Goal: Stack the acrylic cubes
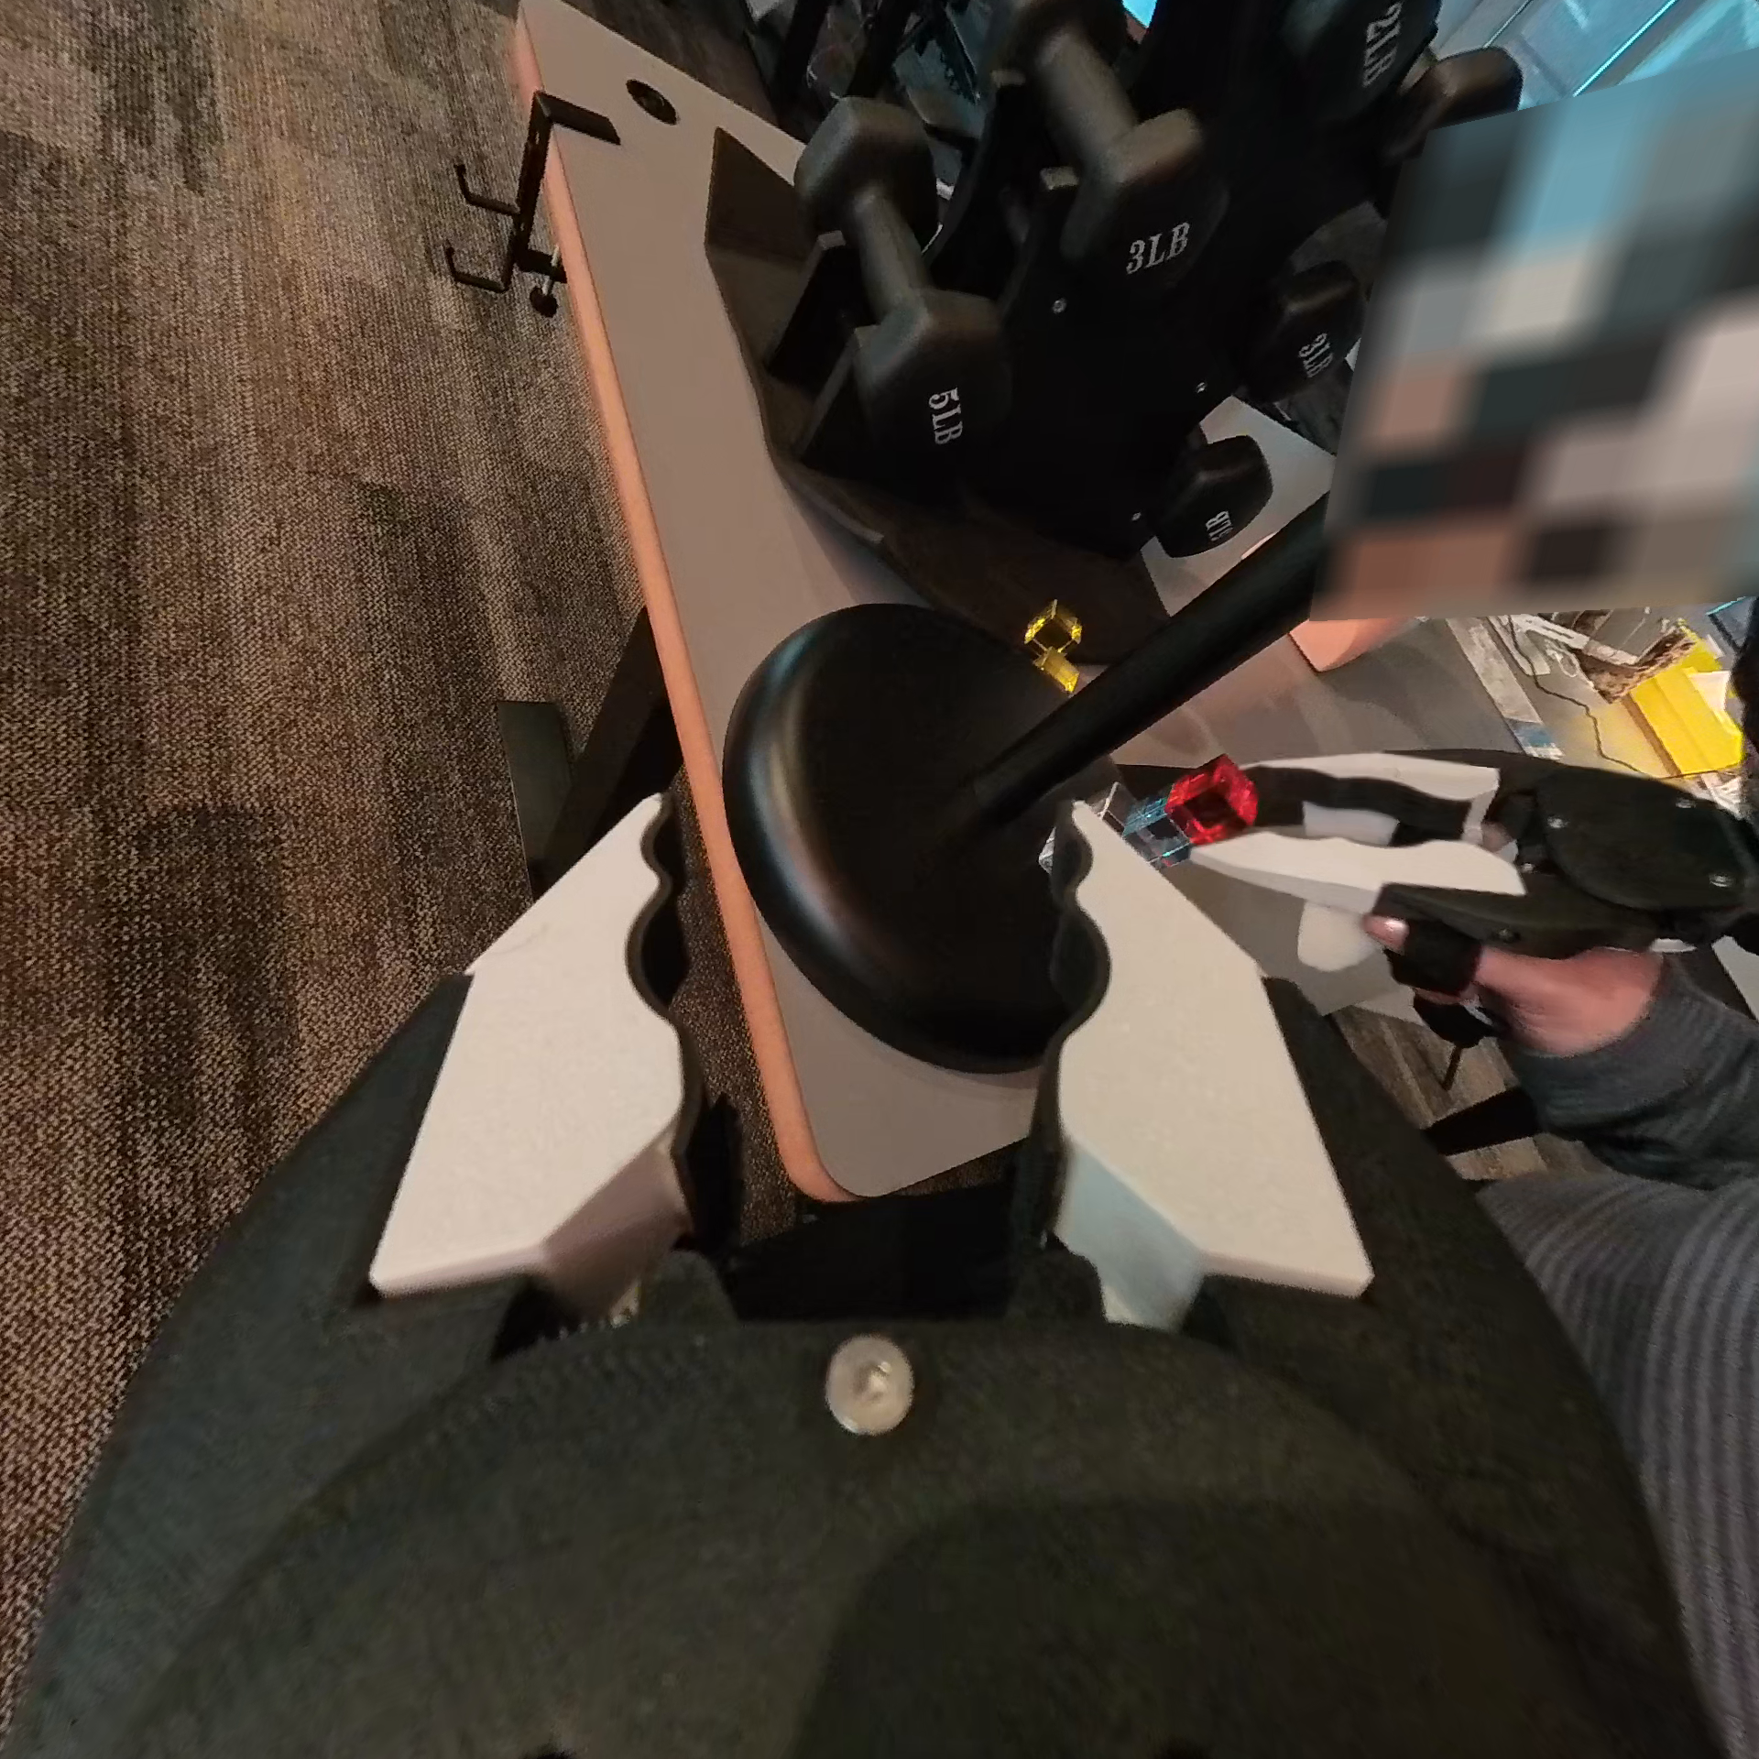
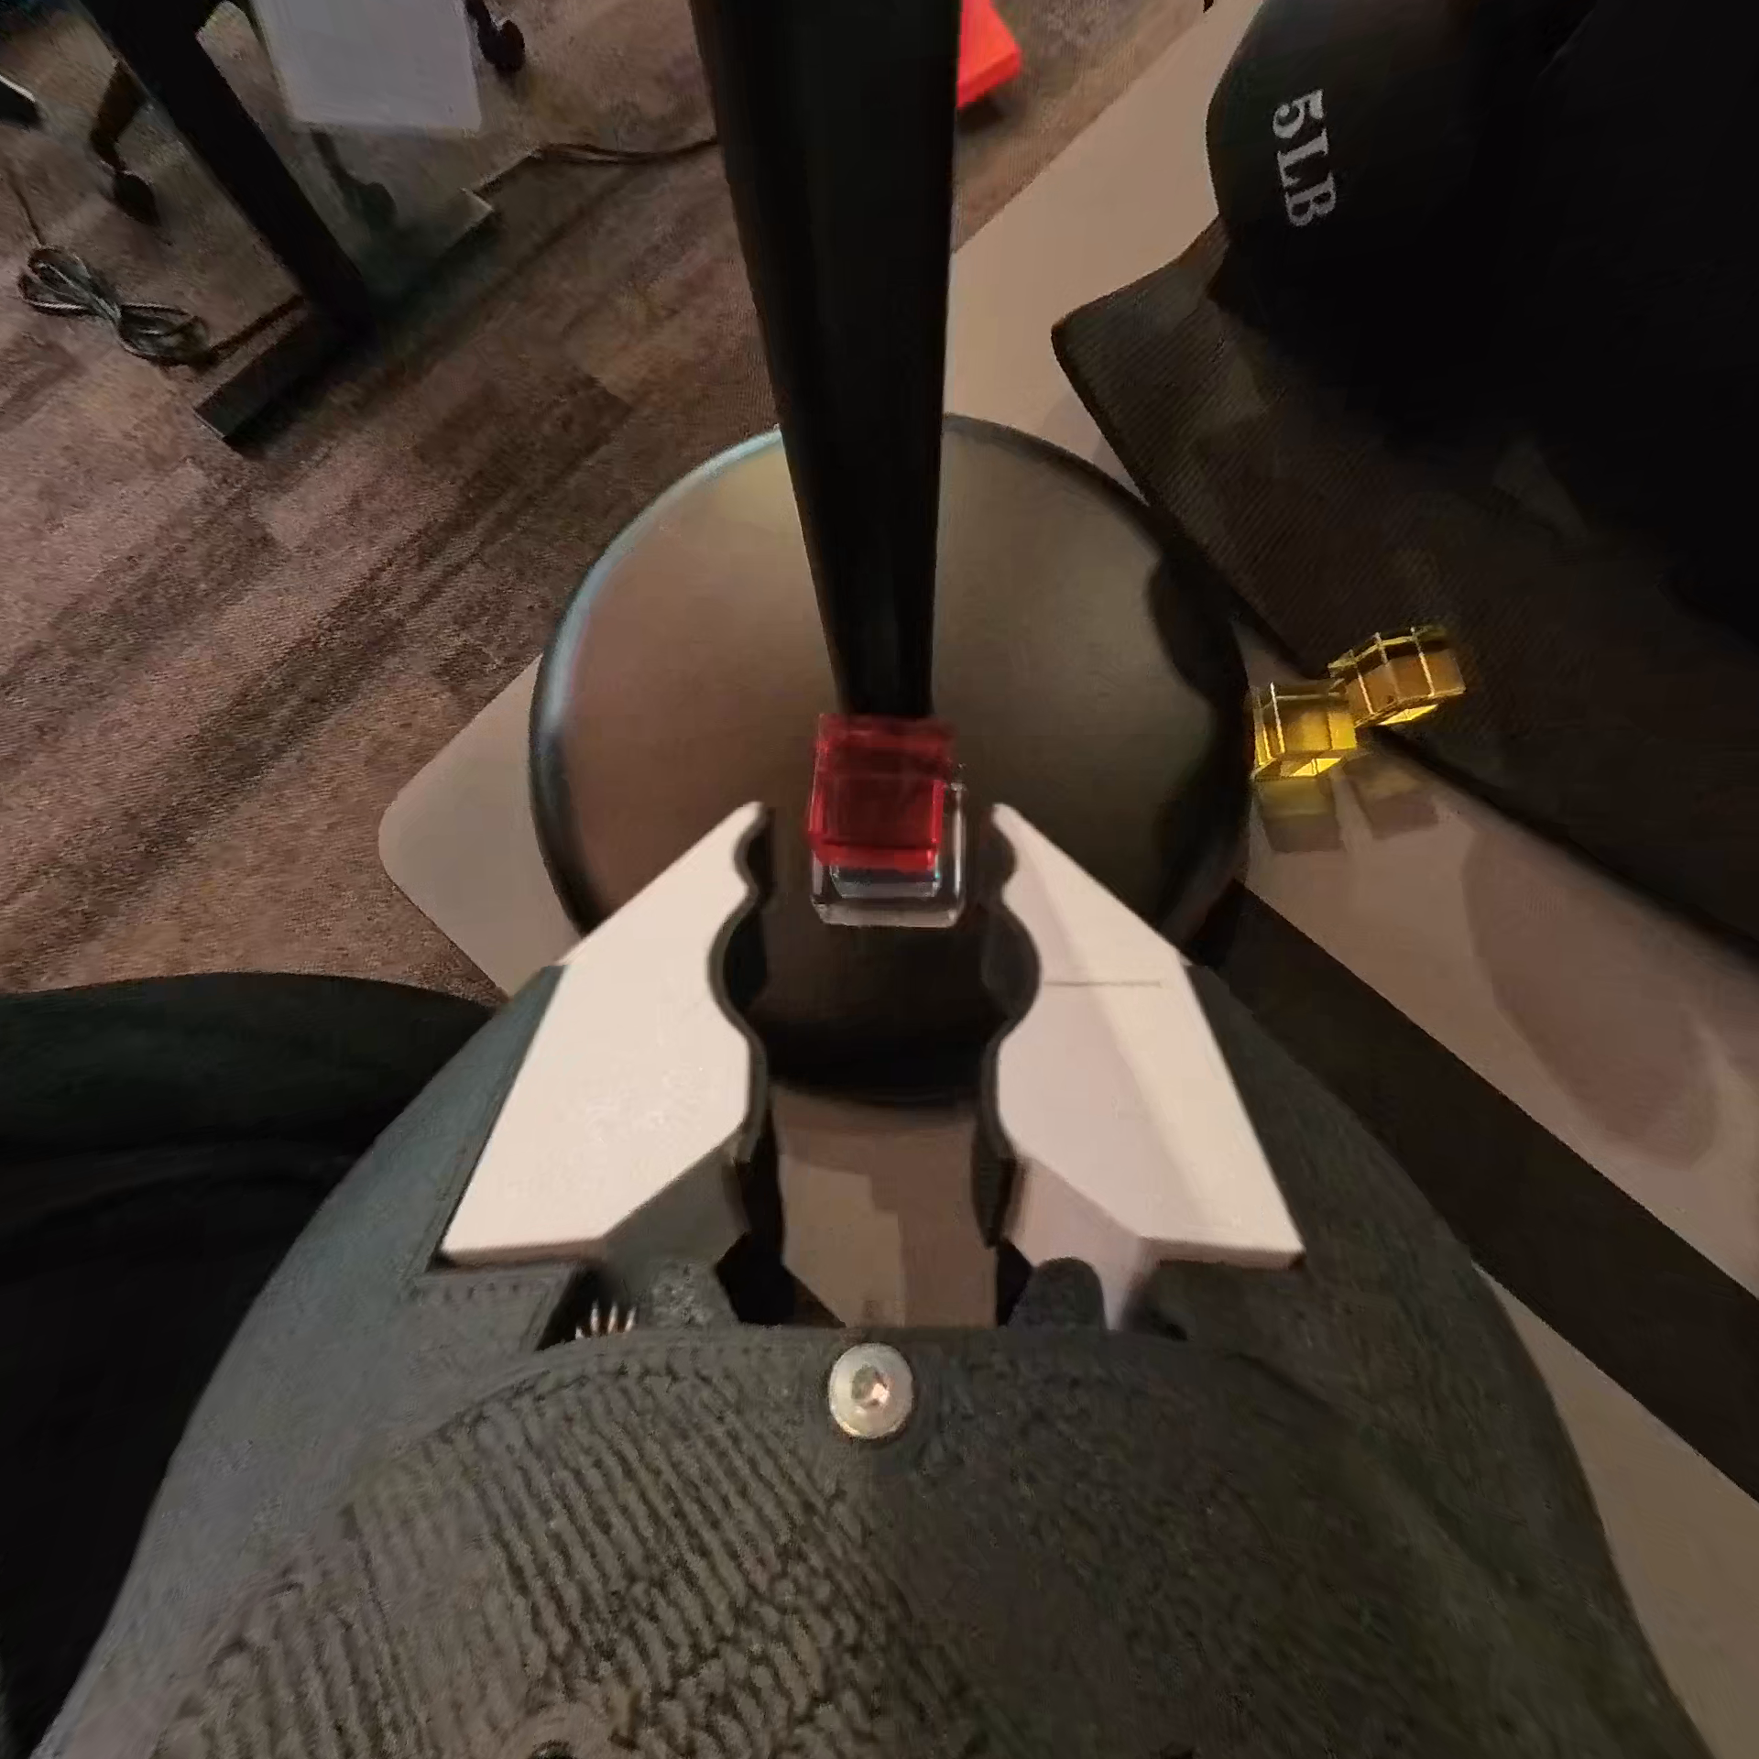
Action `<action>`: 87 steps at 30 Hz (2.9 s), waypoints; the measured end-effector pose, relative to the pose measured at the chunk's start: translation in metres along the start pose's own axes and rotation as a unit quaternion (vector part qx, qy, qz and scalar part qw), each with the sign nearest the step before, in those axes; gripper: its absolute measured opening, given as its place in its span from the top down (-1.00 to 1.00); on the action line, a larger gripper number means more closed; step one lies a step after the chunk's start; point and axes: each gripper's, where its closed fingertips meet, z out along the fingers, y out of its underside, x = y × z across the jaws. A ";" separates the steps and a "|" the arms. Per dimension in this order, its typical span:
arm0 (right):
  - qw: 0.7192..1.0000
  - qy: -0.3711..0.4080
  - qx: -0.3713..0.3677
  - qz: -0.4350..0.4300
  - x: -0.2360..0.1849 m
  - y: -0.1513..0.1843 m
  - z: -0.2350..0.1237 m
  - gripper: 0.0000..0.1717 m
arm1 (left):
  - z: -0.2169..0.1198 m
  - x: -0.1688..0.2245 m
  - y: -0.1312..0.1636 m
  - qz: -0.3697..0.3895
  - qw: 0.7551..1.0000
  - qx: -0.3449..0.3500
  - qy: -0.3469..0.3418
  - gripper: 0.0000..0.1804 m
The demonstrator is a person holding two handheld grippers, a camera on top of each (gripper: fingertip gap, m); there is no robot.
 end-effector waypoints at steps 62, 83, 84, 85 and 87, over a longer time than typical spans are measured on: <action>0.992 -0.019 0.060 0.107 0.025 -0.039 -0.033 0.71 | 0.010 -0.002 0.002 -0.002 1.000 -0.014 0.008 0.14; 1.000 0.003 0.008 0.026 -0.003 -0.031 -0.021 0.71 | 0.003 -0.002 0.004 -0.004 1.000 -0.005 0.002 0.15; 1.000 0.002 0.008 0.027 -0.003 -0.031 -0.021 0.71 | 0.003 -0.002 0.004 -0.005 1.000 -0.005 0.002 0.15; 1.000 0.002 0.008 0.028 -0.003 -0.031 -0.021 0.71 | 0.003 -0.002 0.003 -0.004 1.000 -0.005 0.002 0.15; 1.000 0.000 0.008 0.030 -0.003 -0.032 -0.021 0.71 | 0.002 -0.002 0.003 -0.003 1.000 -0.005 0.001 0.14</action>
